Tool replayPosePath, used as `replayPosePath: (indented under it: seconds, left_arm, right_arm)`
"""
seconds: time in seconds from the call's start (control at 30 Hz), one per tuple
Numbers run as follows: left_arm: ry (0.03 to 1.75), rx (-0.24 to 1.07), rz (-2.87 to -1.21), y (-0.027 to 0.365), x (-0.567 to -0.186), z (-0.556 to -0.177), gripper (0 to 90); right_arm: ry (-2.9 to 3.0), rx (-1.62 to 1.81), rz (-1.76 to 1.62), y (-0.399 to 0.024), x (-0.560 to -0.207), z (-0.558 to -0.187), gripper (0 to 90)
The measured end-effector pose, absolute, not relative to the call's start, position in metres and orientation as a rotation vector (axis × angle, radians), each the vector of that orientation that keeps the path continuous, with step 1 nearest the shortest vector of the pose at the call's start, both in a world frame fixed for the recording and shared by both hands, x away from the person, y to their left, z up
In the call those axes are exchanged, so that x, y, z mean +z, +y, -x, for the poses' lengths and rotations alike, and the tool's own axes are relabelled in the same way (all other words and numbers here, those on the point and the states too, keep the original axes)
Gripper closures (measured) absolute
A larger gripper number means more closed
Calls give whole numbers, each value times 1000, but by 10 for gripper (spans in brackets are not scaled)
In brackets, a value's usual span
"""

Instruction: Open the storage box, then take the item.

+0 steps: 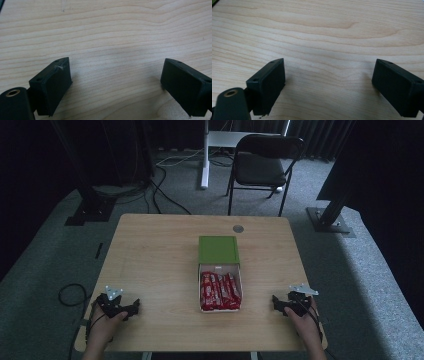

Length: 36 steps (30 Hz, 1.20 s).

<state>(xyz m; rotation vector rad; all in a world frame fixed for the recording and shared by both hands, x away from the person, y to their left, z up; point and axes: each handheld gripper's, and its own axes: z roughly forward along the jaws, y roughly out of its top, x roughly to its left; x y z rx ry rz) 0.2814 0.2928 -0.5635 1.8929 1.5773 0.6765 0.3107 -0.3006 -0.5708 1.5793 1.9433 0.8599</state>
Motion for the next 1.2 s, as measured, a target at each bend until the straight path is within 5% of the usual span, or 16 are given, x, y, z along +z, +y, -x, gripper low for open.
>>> replayPosePath:
  seconds: [1.2]
  left_arm:
    - [1603,685,-1878,291,-564,-283,78]
  right_arm:
    - [1913,891,-1599,-289,-551,-309,113]
